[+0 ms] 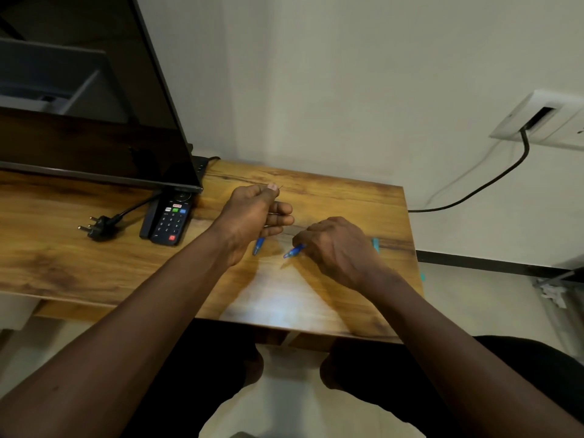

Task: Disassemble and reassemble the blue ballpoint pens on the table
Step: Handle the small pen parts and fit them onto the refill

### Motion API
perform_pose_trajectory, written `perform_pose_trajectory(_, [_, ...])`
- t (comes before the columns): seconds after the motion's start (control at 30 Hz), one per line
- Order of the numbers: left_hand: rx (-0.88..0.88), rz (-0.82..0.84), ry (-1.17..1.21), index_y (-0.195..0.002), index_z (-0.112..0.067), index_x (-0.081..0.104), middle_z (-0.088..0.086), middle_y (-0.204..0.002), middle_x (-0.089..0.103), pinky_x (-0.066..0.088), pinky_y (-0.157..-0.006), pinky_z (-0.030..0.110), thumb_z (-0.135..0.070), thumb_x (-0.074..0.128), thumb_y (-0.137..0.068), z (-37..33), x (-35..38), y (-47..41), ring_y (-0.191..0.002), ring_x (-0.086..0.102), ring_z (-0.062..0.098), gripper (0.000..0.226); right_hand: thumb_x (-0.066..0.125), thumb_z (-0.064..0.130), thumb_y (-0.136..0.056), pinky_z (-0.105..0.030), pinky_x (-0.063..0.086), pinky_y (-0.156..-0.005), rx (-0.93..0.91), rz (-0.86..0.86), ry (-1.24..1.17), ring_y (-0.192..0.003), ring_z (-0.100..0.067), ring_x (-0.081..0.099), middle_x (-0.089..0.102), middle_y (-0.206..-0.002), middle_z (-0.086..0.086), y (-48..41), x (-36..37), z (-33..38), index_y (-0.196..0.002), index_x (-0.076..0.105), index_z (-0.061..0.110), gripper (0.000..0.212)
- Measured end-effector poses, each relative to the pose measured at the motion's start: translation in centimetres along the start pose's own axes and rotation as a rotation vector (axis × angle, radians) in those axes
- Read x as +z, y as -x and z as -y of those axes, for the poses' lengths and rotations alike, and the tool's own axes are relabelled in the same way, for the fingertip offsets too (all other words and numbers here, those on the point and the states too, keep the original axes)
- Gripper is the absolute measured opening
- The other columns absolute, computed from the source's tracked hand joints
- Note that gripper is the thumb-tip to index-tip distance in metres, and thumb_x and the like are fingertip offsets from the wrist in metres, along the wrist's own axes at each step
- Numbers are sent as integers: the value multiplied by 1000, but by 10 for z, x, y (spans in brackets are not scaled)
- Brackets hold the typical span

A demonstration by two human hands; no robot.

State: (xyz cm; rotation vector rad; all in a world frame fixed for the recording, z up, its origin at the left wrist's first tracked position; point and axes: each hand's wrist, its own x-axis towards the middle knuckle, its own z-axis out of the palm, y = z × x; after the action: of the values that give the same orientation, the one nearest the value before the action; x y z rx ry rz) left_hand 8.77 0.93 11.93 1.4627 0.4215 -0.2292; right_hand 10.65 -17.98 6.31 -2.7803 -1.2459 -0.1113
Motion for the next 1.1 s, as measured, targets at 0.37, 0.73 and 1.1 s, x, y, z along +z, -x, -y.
perform_pose_trajectory(0.37, [-56,23,-23,-106,-17,63,0,-83,75,60,-87,37,-33,49,-111,3,8,-8,-81,76,17,22,74,35,-92,-29,57,-64,701,-194,-704,-76,-8,70,75,-86,11,2,-13,-25,-107,77,30,17])
perform_pose_trajectory(0.73, [-15,171,-229,-91,-18,63,3,-87,76,56,-83,35,-32,51,-110,7,31,5,-83,74,17,26,71,8,-93,-23,49,-43,1247,-250,-1725,-50,-14,62,68,-85,-18,4,-33,-30,-115,66,-5,26])
perform_pose_trajectory(1.1, [82,121,-166,-102,-9,71,5,-94,80,59,-86,33,-29,53,-108,5,72,16,-88,76,15,27,54,-4,-101,-33,62,-54,1343,-552,-2231,-82,-31,68,58,-98,-24,3,-43,-40,-105,58,0,7])
